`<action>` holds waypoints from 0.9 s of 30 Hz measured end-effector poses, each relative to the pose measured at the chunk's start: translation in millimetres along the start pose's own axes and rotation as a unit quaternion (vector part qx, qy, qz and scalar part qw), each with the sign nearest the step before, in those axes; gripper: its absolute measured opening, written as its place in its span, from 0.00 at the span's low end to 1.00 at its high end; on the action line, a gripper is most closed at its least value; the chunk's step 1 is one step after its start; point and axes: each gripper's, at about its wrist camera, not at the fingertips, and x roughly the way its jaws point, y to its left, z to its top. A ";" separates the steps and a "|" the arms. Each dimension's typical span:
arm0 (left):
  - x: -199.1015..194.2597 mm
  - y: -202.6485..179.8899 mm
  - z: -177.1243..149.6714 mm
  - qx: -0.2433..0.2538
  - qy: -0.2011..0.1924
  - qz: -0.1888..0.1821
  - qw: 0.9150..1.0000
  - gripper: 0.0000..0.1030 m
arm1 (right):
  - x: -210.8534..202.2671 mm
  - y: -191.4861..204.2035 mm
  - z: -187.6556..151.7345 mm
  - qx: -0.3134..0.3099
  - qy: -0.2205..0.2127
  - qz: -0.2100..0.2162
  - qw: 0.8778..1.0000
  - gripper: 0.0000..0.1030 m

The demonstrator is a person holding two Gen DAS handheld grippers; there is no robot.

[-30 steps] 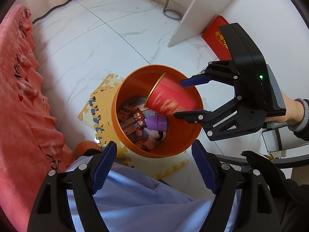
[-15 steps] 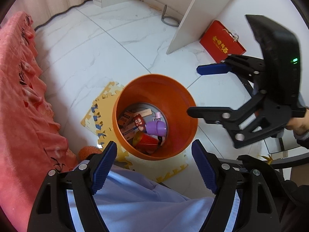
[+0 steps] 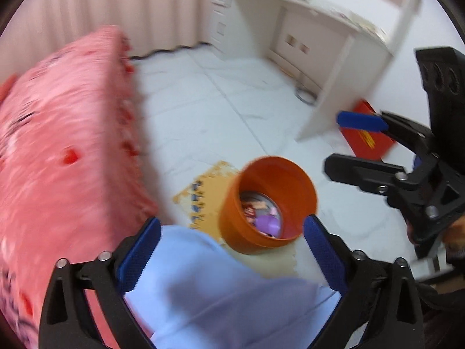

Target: Collect trash

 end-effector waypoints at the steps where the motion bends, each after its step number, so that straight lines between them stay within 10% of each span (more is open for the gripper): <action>1: -8.1 4.5 -4.2 -0.011 -0.009 0.016 1.000 0.94 | -1.3 9.4 2.6 -0.001 -0.007 0.007 1.000 0.95; 9: -88.0 50.4 -59.9 -0.128 -0.086 0.148 0.977 0.94 | -0.9 109.6 22.2 -0.033 -0.047 0.081 0.995 0.95; 20: -191.5 103.3 -156.3 -0.310 -0.175 0.270 0.895 0.94 | 8.9 240.3 28.1 -0.081 -0.076 0.171 0.979 0.95; 27: -214.7 113.8 -195.6 -0.362 -0.198 0.302 0.860 0.94 | 8.2 289.3 17.0 -0.128 -0.085 0.181 0.971 0.95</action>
